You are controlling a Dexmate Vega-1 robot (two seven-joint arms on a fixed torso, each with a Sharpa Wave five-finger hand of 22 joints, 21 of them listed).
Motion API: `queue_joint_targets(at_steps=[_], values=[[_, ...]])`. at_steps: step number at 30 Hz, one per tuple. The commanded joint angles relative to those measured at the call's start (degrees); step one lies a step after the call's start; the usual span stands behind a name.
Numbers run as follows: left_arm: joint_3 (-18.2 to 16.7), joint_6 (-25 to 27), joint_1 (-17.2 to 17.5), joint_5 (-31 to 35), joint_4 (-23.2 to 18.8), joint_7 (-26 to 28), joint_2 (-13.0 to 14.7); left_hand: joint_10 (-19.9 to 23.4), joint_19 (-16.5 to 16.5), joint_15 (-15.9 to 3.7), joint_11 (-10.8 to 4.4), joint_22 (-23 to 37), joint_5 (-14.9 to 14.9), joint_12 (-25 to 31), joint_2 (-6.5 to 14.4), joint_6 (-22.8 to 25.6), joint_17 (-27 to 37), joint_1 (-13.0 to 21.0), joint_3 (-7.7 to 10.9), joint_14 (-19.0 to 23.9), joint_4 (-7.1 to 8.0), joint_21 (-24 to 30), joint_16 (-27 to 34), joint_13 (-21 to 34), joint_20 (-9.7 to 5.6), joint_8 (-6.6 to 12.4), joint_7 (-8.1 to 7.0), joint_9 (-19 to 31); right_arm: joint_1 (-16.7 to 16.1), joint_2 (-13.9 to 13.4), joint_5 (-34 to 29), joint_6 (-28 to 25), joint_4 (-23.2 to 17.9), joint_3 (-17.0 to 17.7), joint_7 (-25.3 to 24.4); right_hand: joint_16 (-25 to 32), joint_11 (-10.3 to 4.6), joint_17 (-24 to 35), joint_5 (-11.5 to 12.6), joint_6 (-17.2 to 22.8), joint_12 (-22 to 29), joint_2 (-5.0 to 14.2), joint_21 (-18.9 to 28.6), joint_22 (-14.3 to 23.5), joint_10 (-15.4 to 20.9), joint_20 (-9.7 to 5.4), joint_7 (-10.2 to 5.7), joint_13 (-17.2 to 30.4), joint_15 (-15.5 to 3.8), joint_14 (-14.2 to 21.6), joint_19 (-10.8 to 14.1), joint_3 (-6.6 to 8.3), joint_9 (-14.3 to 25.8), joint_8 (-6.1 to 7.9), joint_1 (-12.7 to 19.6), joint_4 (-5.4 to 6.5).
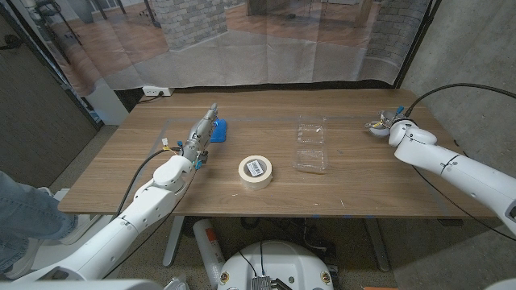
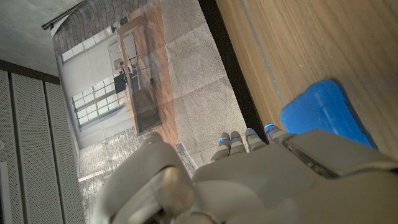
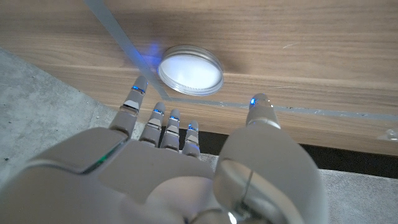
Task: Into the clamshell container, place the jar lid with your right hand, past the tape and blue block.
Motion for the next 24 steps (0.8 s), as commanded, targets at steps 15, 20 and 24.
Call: queue_joint_targets(at_steps=[15,20,24], values=[[0.4,0.4,-0.4,-0.1,0.5,0.0,-0.4,0.9,-1.7,0.19,0.33,0.2,-0.3,0.4,0.4,0.8,0.1,0.3,-0.40,0.1,0.14,0.0,0.2,0.1,-0.13,0.01,0.03,0.3,4.0,1.6,-0.8,-1.1,3.8,-3.2,3.8,0.2,-0.15,0.2,-0.1,-1.8,0.4,0.00,-0.2,0.3,0.5,0.16,-0.12,0.4,0.10,1.1,1.2,0.71,0.2,-0.20,1.4,-0.18],[0.5,0.7,-0.3,-0.3,0.6,0.1,-0.4,1.0,-1.7,0.23,0.33,0.2,-0.3,0.4,0.4,0.9,0.1,0.3,-0.45,0.2,0.14,0.0,0.3,0.1,-0.10,0.00,0.07,0.3,4.6,2.2,-0.8,-1.3,4.9,-3.8,4.4,0.2,-0.10,0.2,-0.1,-1.9,0.4,-0.01,-0.2,0.3,0.4,0.16,-0.10,0.4,0.13,1.1,1.3,0.70,0.3,-0.20,1.4,-0.14],[0.6,0.7,-0.4,-0.3,0.8,0.2,-0.6,1.0,-1.7,0.24,0.41,0.2,-0.3,0.4,0.4,0.8,0.1,0.3,-0.49,0.2,0.14,0.0,0.3,0.2,-0.05,-0.02,0.08,0.3,5.1,2.5,-1.0,-1.1,5.7,-4.3,4.9,0.2,-0.10,0.2,-0.2,-2.1,0.4,-0.01,-0.2,0.3,0.3,0.18,-0.07,0.4,0.12,1.2,1.5,0.68,0.3,-0.21,1.4,-0.09]])
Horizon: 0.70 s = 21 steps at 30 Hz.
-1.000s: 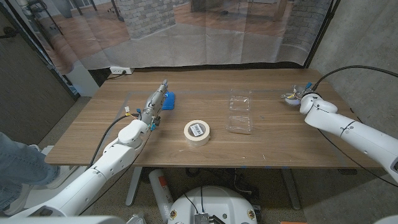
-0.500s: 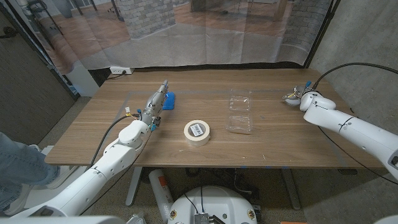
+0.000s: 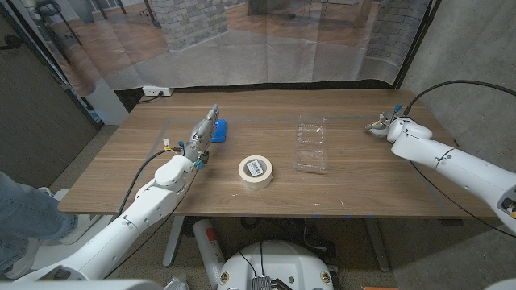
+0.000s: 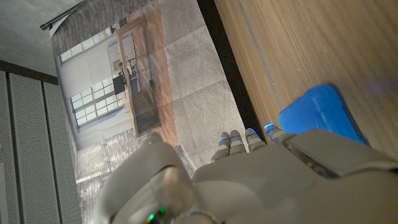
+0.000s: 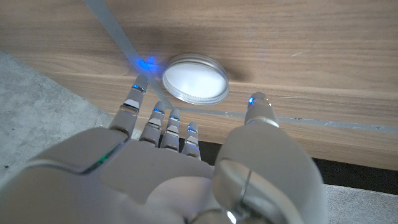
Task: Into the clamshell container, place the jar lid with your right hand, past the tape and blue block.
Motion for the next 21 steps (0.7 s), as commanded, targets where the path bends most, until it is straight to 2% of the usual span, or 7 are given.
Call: queue_joint_targets(at_steps=[1,21], values=[[0.2,0.6,0.0,-0.2,0.5,0.3,-0.3,0.1,-1.7,0.29,0.09,0.2,-0.1,0.4,0.4,0.2,0.1,0.3,-0.36,0.2,0.28,0.0,0.3,0.2,-0.05,-0.03,0.28,0.3,1.8,1.3,-0.3,0.5,3.0,-1.6,1.3,0.2,-0.14,0.3,-0.2,-0.5,0.4,-0.08,-0.3,0.3,0.3,-0.17,0.06,0.3,0.11,0.6,0.7,0.45,0.2,-0.21,0.7,0.15],[0.8,1.3,-1.0,-0.2,1.2,-0.2,-0.4,0.2,-1.7,0.44,-0.21,0.3,-0.1,0.4,0.5,0.3,0.1,0.3,-0.55,0.3,0.28,0.0,0.3,0.2,0.27,-0.06,0.23,0.3,2.7,2.4,0.4,1.3,5.8,-2.2,1.6,0.5,-0.50,0.4,-0.5,-0.3,0.8,0.17,-0.4,0.3,1.0,-0.22,-0.01,0.4,-0.77,1.9,2.0,0.46,0.2,0.08,0.6,0.47]])
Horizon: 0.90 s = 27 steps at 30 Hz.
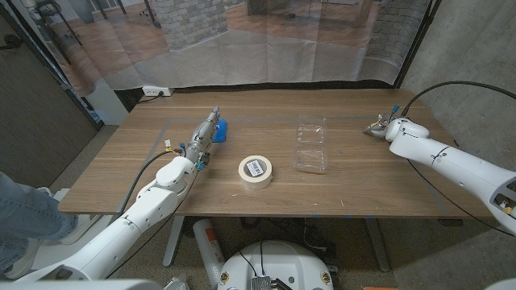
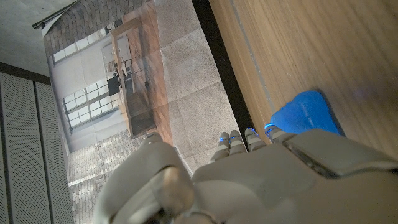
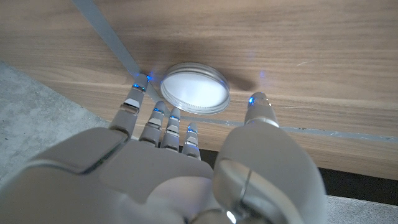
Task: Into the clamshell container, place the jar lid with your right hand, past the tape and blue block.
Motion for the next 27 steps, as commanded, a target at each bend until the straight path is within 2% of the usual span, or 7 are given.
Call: queue_joint_targets(at_steps=[1,16,19,24,27], values=[[0.3,0.4,-0.6,0.0,0.4,-0.3,-0.1,0.2,-1.7,0.16,-0.09,0.3,-0.2,0.4,0.6,0.3,0.1,0.4,-0.32,0.1,0.04,0.0,0.3,0.2,0.31,-0.07,0.22,0.3,0.7,0.9,0.6,0.0,1.8,-0.6,0.5,0.5,-0.03,0.1,-0.2,0.6,0.3,0.20,-0.1,0.3,0.6,0.09,0.07,0.3,-0.49,0.9,0.7,0.23,0.2,0.14,0.6,0.25],[0.7,1.5,-1.0,0.1,0.6,-0.5,0.1,0.3,-1.7,0.08,-0.09,0.3,-0.2,0.4,0.6,0.3,0.2,0.4,-0.46,0.1,0.03,0.0,0.3,0.2,0.48,-0.10,0.18,0.3,1.6,2.0,1.3,0.8,4.8,-1.2,0.3,0.7,-0.47,0.2,-0.6,1.5,0.8,0.88,0.2,0.3,1.6,-0.17,0.08,0.4,-0.92,2.2,3.1,0.50,0.3,0.58,0.7,0.50],[0.7,1.6,-1.1,0.1,0.5,-0.5,0.1,0.3,-1.7,0.08,-0.12,0.3,-0.2,0.3,0.7,0.3,0.2,0.4,-0.49,0.2,0.03,0.0,0.3,0.2,0.56,-0.11,0.17,0.3,1.3,1.8,1.2,0.8,4.6,-1.1,-0.2,0.7,-0.73,0.2,-0.7,2.0,1.1,1.55,0.5,0.4,2.3,-0.33,0.10,0.5,-1.40,2.8,4.7,1.04,0.3,0.77,1.7,0.24],[0.8,1.8,-1.4,0.1,0.5,-0.7,0.2,0.2,-1.6,0.02,-0.13,0.3,-0.2,0.3,0.7,0.4,0.2,0.4,-0.54,0.1,0.03,0.0,0.3,0.2,0.68,-0.11,0.17,0.3,0.9,1.6,1.2,0.2,4.0,-0.9,-1.1,0.8,-0.98,0.1,-1.4,2.8,1.5,1.98,1.5,0.4,3.2,-2.48,-0.16,0.6,-2.41,4.7,9.7,1.93,0.4,1.02,3.9,-0.53],[0.9,1.8,-1.5,0.1,0.6,-0.8,0.1,0.2,-1.7,0.02,-0.13,0.3,-0.2,0.3,0.7,0.4,0.2,0.4,-0.56,0.1,0.02,0.0,0.3,0.2,0.72,-0.12,0.15,0.3,0.5,1.5,1.4,-0.1,3.6,-0.7,-1.4,0.9,-1.35,0.1,-1.6,3.2,1.8,1.98,1.7,0.4,3.7,-3.18,-0.21,0.6,-2.76,5.6,10.7,2.05,0.4,1.13,4.3,-0.60]])
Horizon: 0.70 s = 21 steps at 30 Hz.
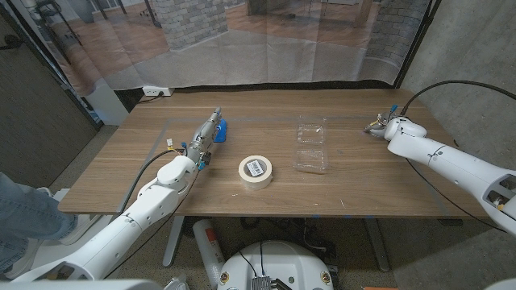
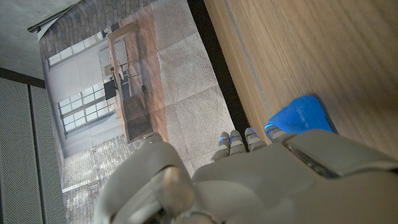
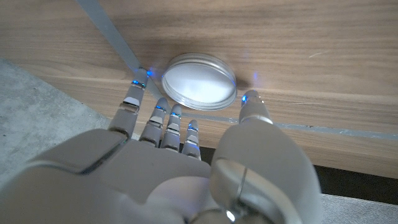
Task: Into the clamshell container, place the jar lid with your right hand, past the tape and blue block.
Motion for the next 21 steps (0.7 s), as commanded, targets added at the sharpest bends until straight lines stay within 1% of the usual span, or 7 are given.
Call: queue_joint_targets(at_steps=[1,2,5,13,14,17,21], values=[[0.3,0.6,-0.6,0.0,0.1,-0.4,0.0,0.2,-1.5,0.02,-0.17,0.3,0.0,0.3,0.4,0.3,0.2,0.1,-0.34,0.0,0.26,0.0,0.2,0.1,0.55,-0.13,0.17,0.3,-0.8,-0.2,0.5,-0.8,-0.5,0.3,-1.4,0.4,-0.42,0.2,-0.5,0.8,0.7,0.00,0.6,0.2,1.1,-1.72,-0.13,0.2,-0.41,1.3,2.2,0.70,0.1,0.34,1.3,-0.31],[0.3,0.5,-0.6,0.0,0.2,-0.5,0.0,0.2,-1.5,0.09,-0.21,0.3,0.0,0.3,0.4,0.3,0.2,0.1,-0.35,0.1,0.26,0.0,0.3,0.1,0.55,-0.13,0.17,0.3,-0.9,-0.2,0.5,-0.7,-0.5,0.3,-1.4,0.4,-0.46,0.2,-0.6,0.9,0.8,0.04,0.7,0.2,1.3,-2.28,-0.11,0.2,-0.43,1.4,2.5,0.77,0.1,0.35,1.5,-0.33],[0.5,0.5,-0.9,0.0,0.6,-0.7,-0.2,0.1,-1.4,0.04,-0.23,0.3,0.0,0.3,0.4,0.3,0.2,0.1,-0.38,0.1,0.26,0.0,0.3,0.1,0.57,-0.15,0.14,0.3,-0.7,-0.2,0.4,-1.1,-0.4,0.0,-1.3,0.5,-0.63,0.2,-0.7,1.0,1.1,0.11,0.7,0.2,1.8,-2.79,-0.18,0.2,-0.73,1.9,2.9,0.91,0.1,0.40,1.8,-0.39],[0.9,0.3,-1.4,-0.1,2.0,-1.1,-0.9,0.1,-1.5,-0.04,-0.33,0.3,0.0,0.2,0.4,0.2,0.2,0.1,-0.44,0.0,0.25,0.0,0.2,0.1,0.79,-0.20,-0.01,0.3,0.6,0.9,-0.4,-2.0,1.5,-1.7,-0.5,0.6,-0.72,0.2,-1.0,1.8,1.7,0.35,0.5,0.2,3.4,-3.28,-0.38,0.3,-1.08,2.9,3.5,1.28,0.1,0.63,2.7,-0.51],[0.9,0.3,-1.5,-0.2,2.1,-1.1,-1.0,0.1,-1.5,-0.05,-0.29,0.3,0.0,0.2,0.4,0.2,0.2,0.1,-0.45,0.0,0.25,0.0,0.2,0.1,0.80,-0.20,-0.01,0.3,0.7,1.2,-0.4,-2.3,1.8,-1.7,-0.6,0.6,-0.74,0.3,-1.1,2.0,2.1,0.45,0.5,0.2,4.3,-3.51,-0.54,0.4,-1.05,3.2,3.6,1.42,0.1,0.67,3.0,-0.55],[1.0,0.1,-1.6,-0.2,2.4,-1.2,-1.2,0.0,-1.6,-0.03,-0.26,0.3,0.0,0.2,0.5,0.2,0.2,0.1,-0.47,0.0,0.25,-0.1,0.2,0.1,0.86,-0.22,0.02,0.3,0.8,1.4,-0.3,-1.8,2.3,-1.8,-0.8,0.8,-1.22,0.3,-1.3,2.6,2.6,0.53,0.4,0.2,5.8,-3.83,-0.69,0.3,-1.75,4.2,4.2,1.73,0.1,0.84,3.8,-0.71],[1.1,0.1,-1.8,-0.1,2.6,-1.3,-1.3,0.0,-1.6,-0.07,-0.27,0.3,0.0,0.2,0.5,0.2,0.2,0.1,-0.50,0.0,0.25,-0.1,0.2,0.1,0.90,-0.21,0.00,0.3,1.0,2.0,-0.2,-1.8,3.4,-2.0,-1.0,1.1,-1.25,0.3,-1.4,3.4,3.0,0.75,0.2,0.2,6.9,-4.19,-1.09,0.3,-2.33,5.6,4.5,2.08,0.1,1.05,4.7,-0.79]])
